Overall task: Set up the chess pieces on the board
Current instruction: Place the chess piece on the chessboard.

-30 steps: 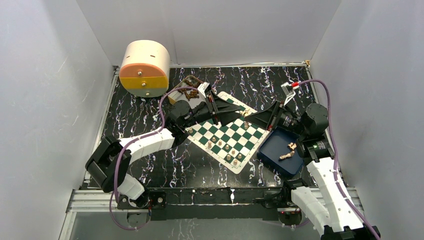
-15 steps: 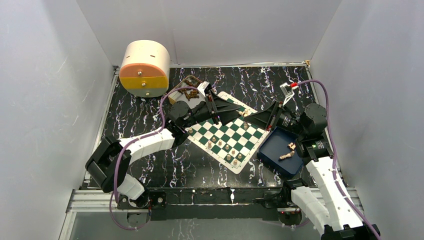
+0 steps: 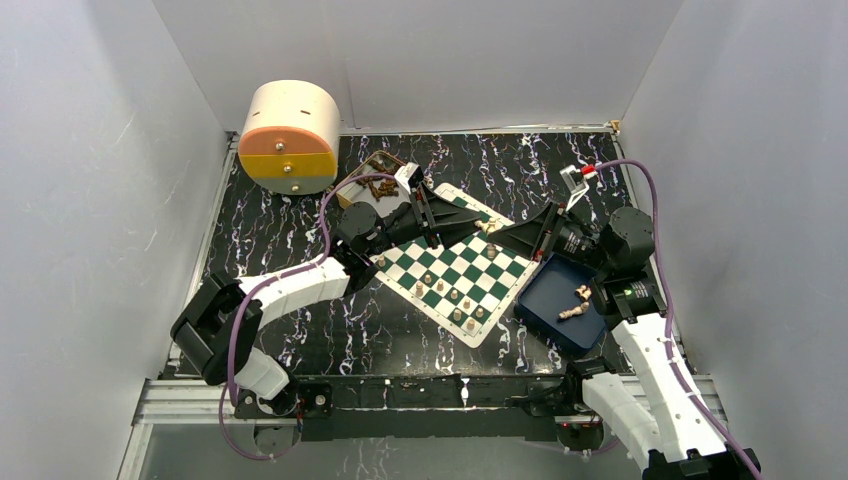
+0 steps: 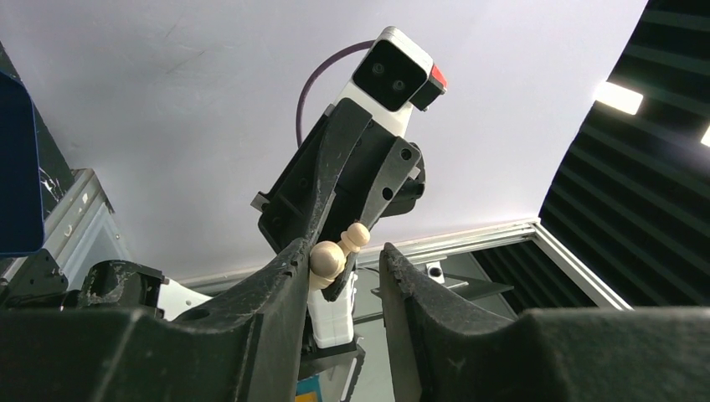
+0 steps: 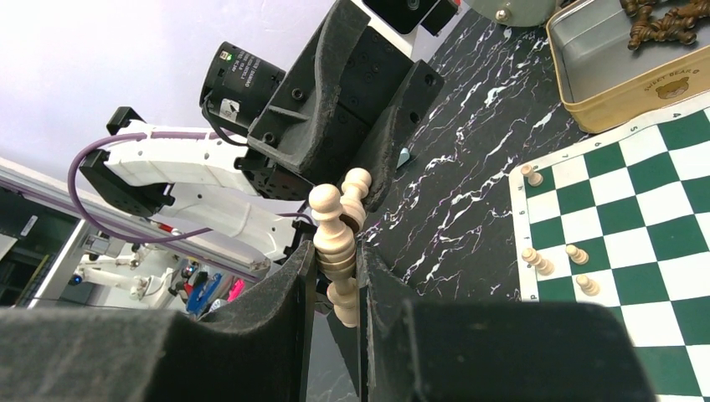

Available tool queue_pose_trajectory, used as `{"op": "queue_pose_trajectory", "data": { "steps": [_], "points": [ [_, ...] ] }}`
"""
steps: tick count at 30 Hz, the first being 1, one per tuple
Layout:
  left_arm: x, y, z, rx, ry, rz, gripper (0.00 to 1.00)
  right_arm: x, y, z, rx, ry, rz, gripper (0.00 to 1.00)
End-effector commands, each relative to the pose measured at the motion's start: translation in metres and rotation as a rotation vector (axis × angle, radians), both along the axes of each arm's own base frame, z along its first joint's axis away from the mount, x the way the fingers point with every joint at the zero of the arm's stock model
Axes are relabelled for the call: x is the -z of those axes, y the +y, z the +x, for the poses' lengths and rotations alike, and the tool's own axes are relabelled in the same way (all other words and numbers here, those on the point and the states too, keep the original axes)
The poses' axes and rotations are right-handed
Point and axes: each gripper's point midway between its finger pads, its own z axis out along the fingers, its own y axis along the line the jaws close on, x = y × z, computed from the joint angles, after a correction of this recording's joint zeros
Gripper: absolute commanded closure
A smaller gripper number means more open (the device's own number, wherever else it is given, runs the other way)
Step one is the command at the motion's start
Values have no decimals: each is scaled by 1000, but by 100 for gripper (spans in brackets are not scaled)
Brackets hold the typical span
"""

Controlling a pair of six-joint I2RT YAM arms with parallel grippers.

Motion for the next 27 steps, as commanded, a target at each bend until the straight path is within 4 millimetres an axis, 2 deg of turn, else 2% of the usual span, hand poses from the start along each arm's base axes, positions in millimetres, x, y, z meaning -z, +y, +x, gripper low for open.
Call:
{"op": "queue_pose_trajectory", "data": {
  "steps": [1, 6, 12, 18, 21, 23, 27],
  "points": [
    [-25, 7, -9, -4, -64, -61, 67, -9, 0, -2, 0, -59, 2, 79],
    [-21, 7, -8, -10, -62, -52, 74, -8, 0, 0, 9, -59, -4, 80],
    [-18, 6, -8, -17, -85, -41, 86, -6, -1, 1, 18, -54, -12, 80],
    [-2, 4, -4, -38, -118, 50, 92, -2, -4, 4, 46, -56, -40, 81],
    [7, 5, 3, -82, -183, 180, 92, 1, -6, 4, 70, -55, -57, 81],
    [20, 11, 12, -134, -240, 334, 91, 8, -9, 5, 86, -33, -81, 81],
    [45, 41, 36, -268, -399, 683, 89, 13, -12, 5, 104, -36, -104, 80]
  ]
}}
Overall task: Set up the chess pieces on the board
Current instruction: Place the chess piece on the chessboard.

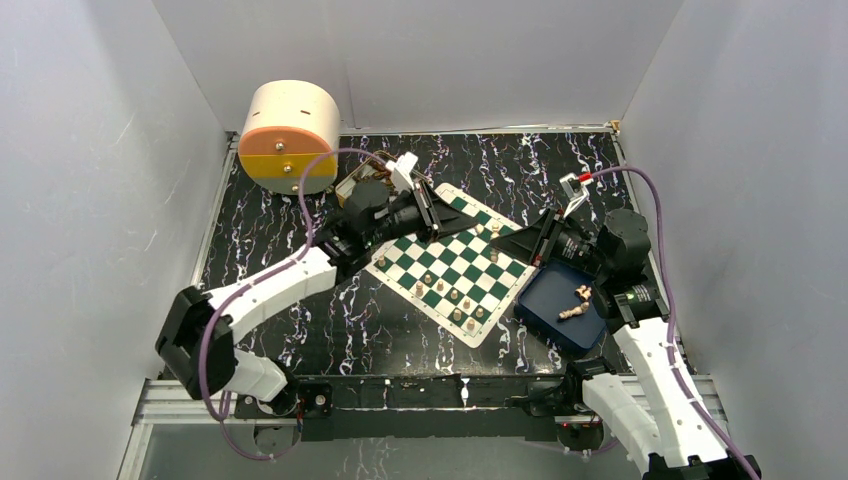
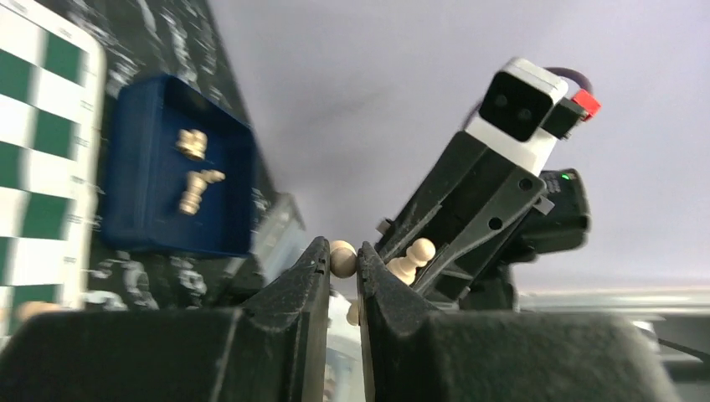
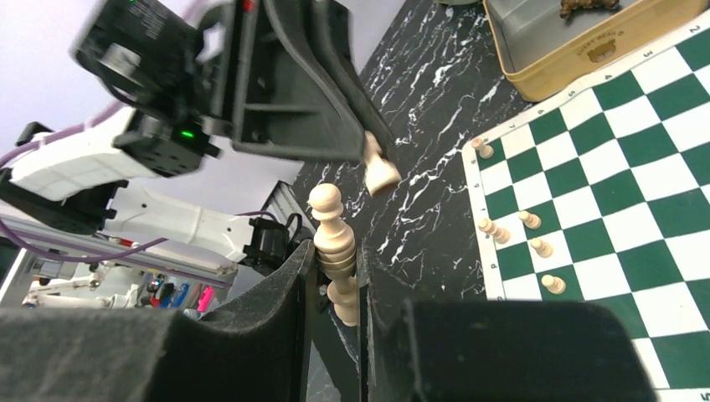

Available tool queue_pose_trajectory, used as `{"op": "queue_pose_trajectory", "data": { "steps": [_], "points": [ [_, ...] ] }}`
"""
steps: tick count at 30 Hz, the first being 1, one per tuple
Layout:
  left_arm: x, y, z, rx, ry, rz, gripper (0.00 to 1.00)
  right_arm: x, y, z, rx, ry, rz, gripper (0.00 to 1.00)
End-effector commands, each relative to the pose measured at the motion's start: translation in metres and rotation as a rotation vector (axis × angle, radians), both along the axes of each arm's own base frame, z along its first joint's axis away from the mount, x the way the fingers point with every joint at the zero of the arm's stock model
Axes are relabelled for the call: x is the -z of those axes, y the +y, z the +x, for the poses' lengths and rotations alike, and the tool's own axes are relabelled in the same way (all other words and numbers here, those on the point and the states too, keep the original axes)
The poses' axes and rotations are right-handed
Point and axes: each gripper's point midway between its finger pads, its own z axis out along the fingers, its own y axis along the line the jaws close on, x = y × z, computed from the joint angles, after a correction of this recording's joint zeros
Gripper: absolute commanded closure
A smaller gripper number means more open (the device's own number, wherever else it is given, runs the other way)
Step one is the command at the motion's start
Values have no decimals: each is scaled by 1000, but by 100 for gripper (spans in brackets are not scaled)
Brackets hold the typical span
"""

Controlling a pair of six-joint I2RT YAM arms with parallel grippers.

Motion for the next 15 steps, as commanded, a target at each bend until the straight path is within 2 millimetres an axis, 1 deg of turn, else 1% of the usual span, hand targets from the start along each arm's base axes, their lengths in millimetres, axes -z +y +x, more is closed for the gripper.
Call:
{"op": "queue_pose_trajectory", "data": {
  "steps": [1, 4, 8, 12, 15],
  "points": [
    [4, 48, 22, -158, -285, 398, 89, -12, -4, -2, 26, -78, -30, 80],
    [26, 78, 39, -223, -351, 643, 89, -9, -5, -3, 28, -83, -42, 80],
    [56, 113, 64, -303, -430, 916, 89, -8, -6, -4, 26, -90, -55, 80],
    [92, 136, 78, -318, -470, 1116, 88, -8, -7, -4, 27, -104, -74, 79],
    [117, 147, 84, -328, -468, 1202, 87, -7, -8, -4, 31, -109, -85, 79]
  ]
}}
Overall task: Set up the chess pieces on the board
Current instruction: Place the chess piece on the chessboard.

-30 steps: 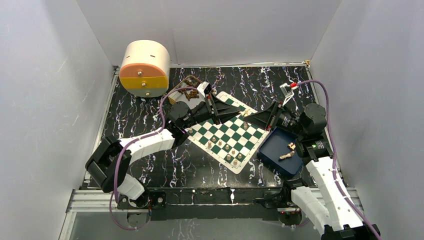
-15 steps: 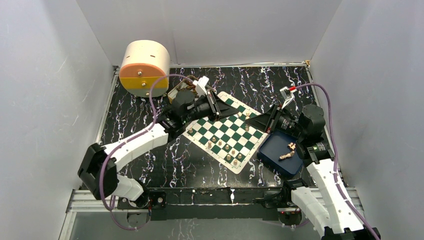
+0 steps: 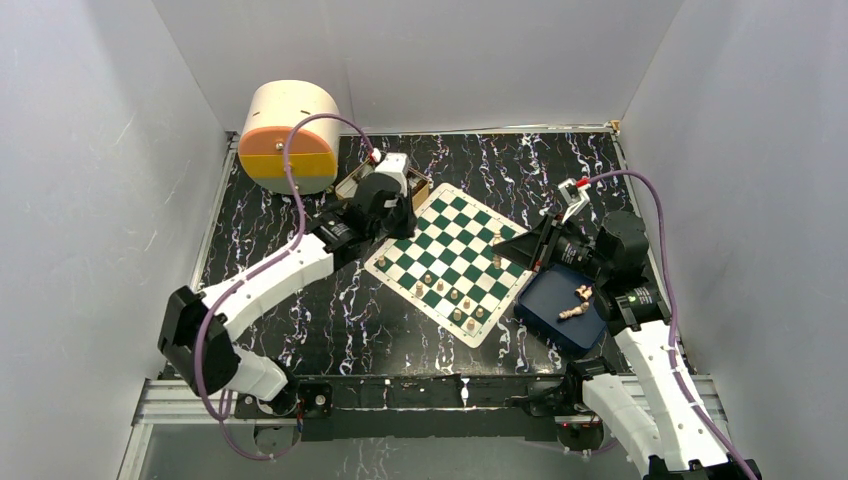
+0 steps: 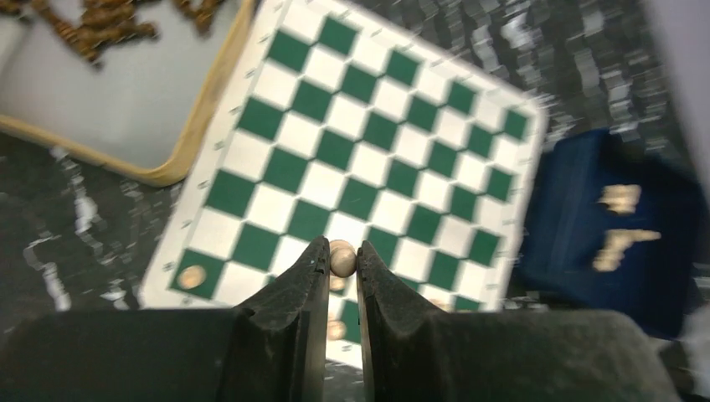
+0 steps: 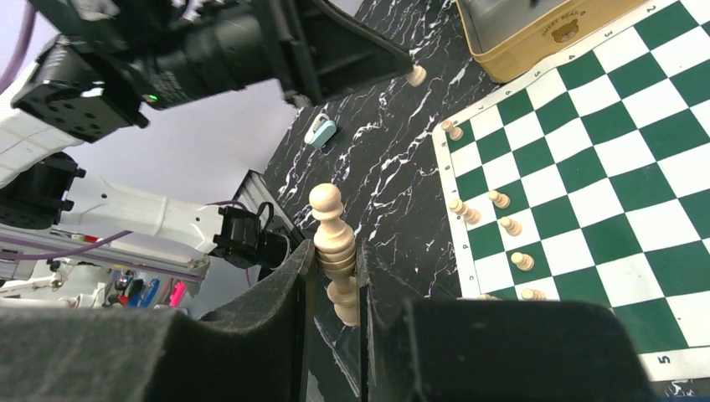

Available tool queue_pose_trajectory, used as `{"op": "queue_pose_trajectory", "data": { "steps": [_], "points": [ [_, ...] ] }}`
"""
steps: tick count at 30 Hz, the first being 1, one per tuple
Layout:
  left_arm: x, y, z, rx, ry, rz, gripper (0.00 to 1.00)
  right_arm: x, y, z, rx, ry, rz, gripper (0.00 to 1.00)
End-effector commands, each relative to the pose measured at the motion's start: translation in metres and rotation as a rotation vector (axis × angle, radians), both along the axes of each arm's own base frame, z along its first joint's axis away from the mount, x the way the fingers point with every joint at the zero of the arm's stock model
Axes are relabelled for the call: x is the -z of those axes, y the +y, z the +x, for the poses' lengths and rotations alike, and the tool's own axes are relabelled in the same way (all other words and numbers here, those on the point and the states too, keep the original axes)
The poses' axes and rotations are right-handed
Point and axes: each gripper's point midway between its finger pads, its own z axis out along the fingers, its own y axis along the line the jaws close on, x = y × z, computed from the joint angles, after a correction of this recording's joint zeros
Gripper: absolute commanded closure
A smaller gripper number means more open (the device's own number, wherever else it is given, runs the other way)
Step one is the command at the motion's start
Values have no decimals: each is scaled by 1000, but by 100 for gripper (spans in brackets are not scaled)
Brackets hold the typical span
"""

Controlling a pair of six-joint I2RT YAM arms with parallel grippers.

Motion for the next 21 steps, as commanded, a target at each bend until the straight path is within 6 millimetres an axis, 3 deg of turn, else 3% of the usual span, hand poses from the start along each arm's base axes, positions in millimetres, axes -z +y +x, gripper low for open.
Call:
{"op": "queue_pose_trajectory", "data": {
  "steps": [1, 5, 13, 21],
  "points": [
    [48, 44, 13, -76, -20, 272, 87, -25, -2, -3, -3, -112, -10, 79],
    [81, 41, 16, -72, 21, 284, 87, -23, -2, -3, -4, -112, -15, 79],
    [124, 17, 9, -6, 109, 215, 87, -25, -3, -3, 0, -125, -28, 78],
    [146, 9, 2, 34, 133, 169, 87, -27, -3, -4, -2, -128, -30, 78]
  ]
}}
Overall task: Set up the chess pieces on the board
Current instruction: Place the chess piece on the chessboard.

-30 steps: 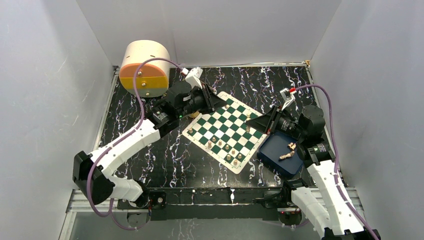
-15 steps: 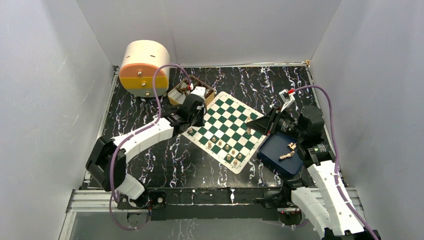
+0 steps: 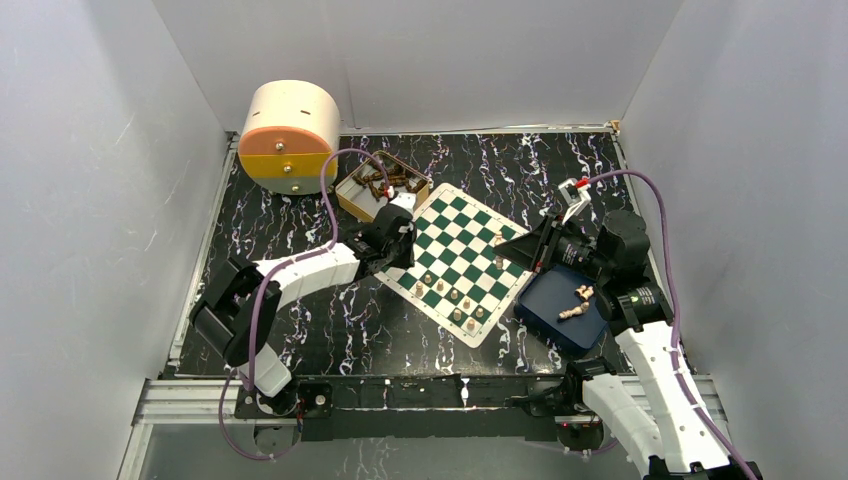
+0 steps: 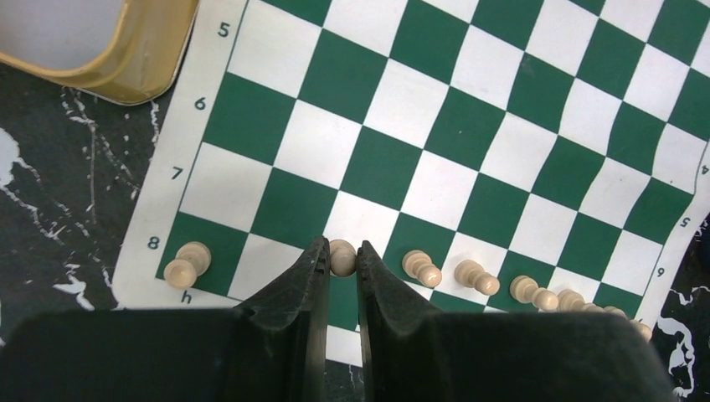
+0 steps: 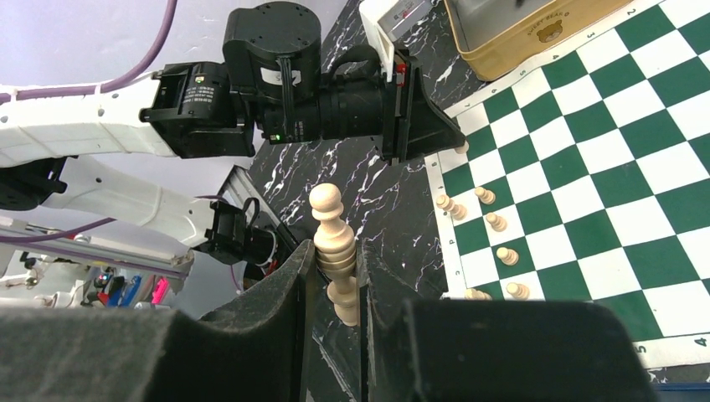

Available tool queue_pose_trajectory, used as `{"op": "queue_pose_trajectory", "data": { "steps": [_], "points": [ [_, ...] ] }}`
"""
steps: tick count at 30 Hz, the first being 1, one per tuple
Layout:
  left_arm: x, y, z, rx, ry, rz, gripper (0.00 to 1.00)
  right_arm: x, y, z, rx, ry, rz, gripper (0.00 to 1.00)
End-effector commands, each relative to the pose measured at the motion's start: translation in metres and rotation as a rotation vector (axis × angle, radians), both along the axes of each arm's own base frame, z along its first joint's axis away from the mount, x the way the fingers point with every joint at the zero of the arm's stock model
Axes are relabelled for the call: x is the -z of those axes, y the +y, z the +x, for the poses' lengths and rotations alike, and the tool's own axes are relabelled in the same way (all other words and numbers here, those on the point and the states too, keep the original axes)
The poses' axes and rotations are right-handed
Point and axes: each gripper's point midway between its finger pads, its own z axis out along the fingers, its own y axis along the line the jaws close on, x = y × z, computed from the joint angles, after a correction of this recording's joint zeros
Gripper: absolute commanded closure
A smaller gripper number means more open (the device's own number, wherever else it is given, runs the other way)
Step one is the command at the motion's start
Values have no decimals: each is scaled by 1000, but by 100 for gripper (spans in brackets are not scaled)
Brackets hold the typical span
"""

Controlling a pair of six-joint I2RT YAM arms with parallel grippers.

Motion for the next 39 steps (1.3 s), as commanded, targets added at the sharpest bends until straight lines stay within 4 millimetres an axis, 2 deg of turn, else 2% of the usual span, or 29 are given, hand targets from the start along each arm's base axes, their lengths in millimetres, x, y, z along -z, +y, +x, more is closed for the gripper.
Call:
{"op": "queue_pose_trajectory", "data": {
  "steps": [1, 13, 20, 29, 34, 39],
  "points": [
    [-2, -12, 3, 21, -28, -70, 87, -29, 0, -3, -10, -108, 11, 78],
    [23, -16, 0, 62, -11, -66, 87, -30, 0, -1, -9, -106, 8, 78],
    [28, -20, 0, 74, -5, -76, 86, -28, 1, 0, -9, -101, 4, 78],
    [35, -16, -2, 78, 3, -50, 82, -24, 1, 2, -10, -94, 3, 78],
    [37, -16, -2, 81, 5, -48, 78, -25, 1, 2, -10, -97, 2, 78],
    [38, -16, -3, 82, 9, -47, 68, -23, 1, 3, -10, -92, -1, 78]
  ]
}}
